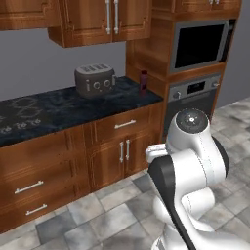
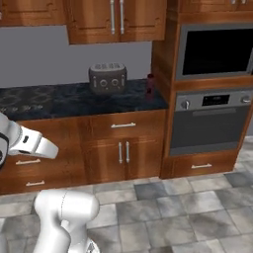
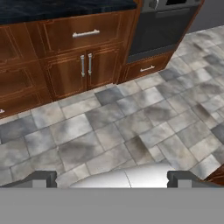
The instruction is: There is a wine glass and glass cup on the dining counter. Place the wine bottle next to the wine glass and the juice bottle next to the glass cup.
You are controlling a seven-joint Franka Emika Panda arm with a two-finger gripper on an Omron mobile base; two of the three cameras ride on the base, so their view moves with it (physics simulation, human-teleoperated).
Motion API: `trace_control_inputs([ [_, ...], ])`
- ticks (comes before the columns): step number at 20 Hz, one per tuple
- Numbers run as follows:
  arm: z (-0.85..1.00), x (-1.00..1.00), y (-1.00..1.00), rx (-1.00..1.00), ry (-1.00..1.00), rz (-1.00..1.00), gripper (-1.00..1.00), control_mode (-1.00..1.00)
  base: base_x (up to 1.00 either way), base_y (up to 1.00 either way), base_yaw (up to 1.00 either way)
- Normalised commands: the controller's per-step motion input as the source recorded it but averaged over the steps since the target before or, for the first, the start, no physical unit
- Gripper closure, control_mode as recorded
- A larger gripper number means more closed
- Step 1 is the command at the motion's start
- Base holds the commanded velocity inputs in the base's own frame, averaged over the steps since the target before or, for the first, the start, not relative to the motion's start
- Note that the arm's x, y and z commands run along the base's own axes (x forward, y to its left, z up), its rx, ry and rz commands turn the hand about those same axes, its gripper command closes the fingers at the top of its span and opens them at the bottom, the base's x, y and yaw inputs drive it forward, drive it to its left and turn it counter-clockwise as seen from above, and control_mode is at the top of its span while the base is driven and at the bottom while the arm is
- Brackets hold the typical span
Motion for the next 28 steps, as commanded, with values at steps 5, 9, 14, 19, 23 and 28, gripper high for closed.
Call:
trace_control_inputs([
  [5, 0.0, 0.0, 0.0, 0.0, 0.0, 0.0, -1.0, 1.0, 0.94, -0.07, 0.01],
  [9, 0.0, 0.0, 0.0, 0.0, 0.0, 0.0, -1.0, 1.0, 0.9, -0.21, 0.05],
  [14, 0.0, 0.0, 0.0, 0.0, 0.0, 0.0, -1.0, 1.0, 0.68, -0.43, 0.03],
  [19, 0.0, 0.0, 0.0, 0.0, 0.0, 0.0, -1.0, 1.0, 0.51, -0.54, 0.04],
  [23, 0.0, 0.0, 0.0, 0.0, 0.0, 0.0, -1.0, 1.0, 0.49, -0.49, 0.13],
  [28, 0.0, 0.0, 0.0, 0.0, 0.0, 0.0, -1.0, 1.0, 0.61, -0.39, 0.19],
])
